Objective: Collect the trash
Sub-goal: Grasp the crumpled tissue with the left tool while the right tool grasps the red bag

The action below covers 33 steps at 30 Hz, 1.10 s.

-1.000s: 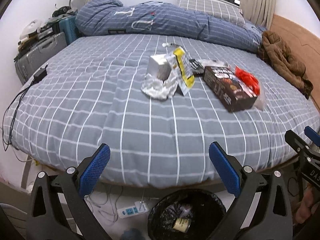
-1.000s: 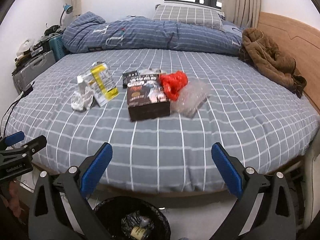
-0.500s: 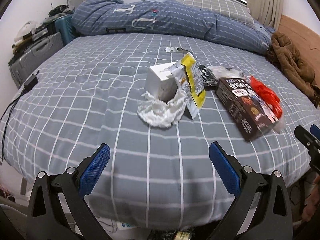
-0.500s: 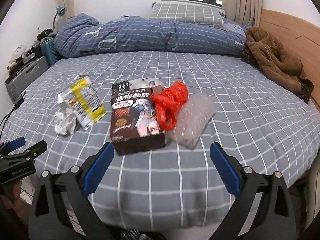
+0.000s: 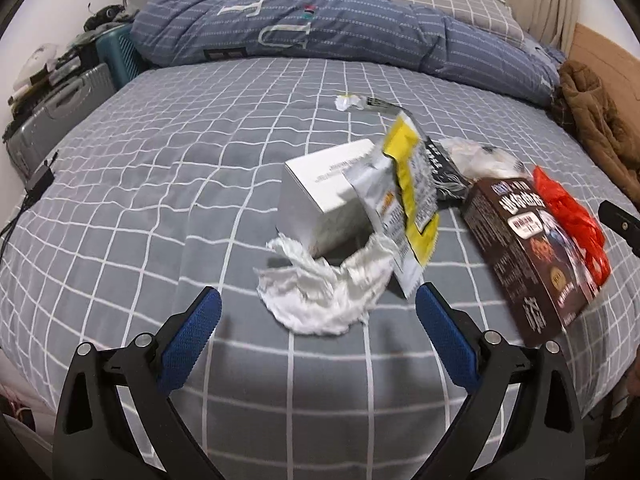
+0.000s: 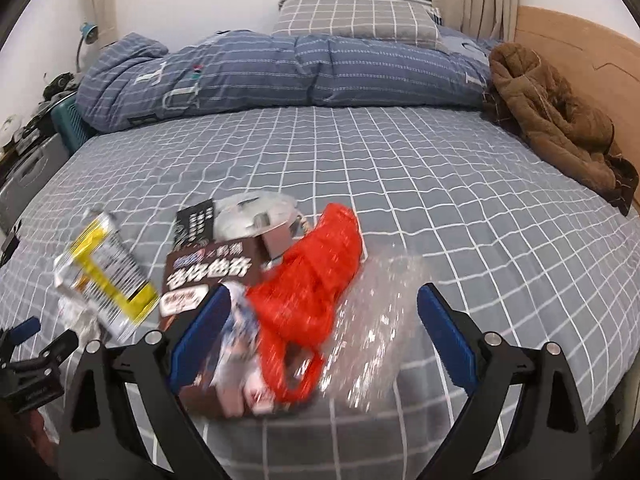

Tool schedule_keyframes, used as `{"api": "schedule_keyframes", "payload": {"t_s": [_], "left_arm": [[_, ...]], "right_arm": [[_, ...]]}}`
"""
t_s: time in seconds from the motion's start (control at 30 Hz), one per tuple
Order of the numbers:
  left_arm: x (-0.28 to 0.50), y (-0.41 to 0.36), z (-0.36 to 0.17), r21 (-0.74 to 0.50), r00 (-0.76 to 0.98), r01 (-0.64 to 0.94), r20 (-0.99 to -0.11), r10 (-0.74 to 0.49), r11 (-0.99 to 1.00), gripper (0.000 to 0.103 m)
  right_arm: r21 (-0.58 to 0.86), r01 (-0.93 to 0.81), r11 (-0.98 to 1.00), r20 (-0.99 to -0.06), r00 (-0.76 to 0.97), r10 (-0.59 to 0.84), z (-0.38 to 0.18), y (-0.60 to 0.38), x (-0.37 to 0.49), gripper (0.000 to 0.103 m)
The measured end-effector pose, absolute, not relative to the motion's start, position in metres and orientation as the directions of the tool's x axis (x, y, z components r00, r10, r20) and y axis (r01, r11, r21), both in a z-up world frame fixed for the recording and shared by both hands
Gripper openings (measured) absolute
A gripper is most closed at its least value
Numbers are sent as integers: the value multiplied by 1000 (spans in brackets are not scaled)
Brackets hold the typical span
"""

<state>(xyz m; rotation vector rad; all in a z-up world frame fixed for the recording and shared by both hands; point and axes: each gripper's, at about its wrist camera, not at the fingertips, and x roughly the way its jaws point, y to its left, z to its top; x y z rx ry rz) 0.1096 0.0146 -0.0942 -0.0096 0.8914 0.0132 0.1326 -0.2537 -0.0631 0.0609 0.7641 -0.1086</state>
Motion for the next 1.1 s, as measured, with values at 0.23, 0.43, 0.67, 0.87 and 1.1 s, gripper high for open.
{"api": "schedule_keyframes", "payload": {"t_s": [0.23,0.43,0.67,0.87,1.1], "left_arm": [[130,12,-109,20,596,-2,-803,17,1000,78],[136,11,-120,4,564,16,-826,-6,1000,41],[135,8,-125,15,554,26,-833,-2,1000,25],[131,9,-122,11,554,27,-832,-6,1000,19],[123,11,-98,1,589,21,-808,-12,1000,18]], "right_arm": [[26,109,994,-744,666,-54,-80,-261,163,72],[40,97,995,-783,621,-29,-98,-265,174,52],[41,70,997,-812,583,-7,-110,-260,176,23],[36,74,997,-801,599,-15,-107,-260,174,12],[30,68,997,-751,660,-22,-82,-256,165,12]]}}
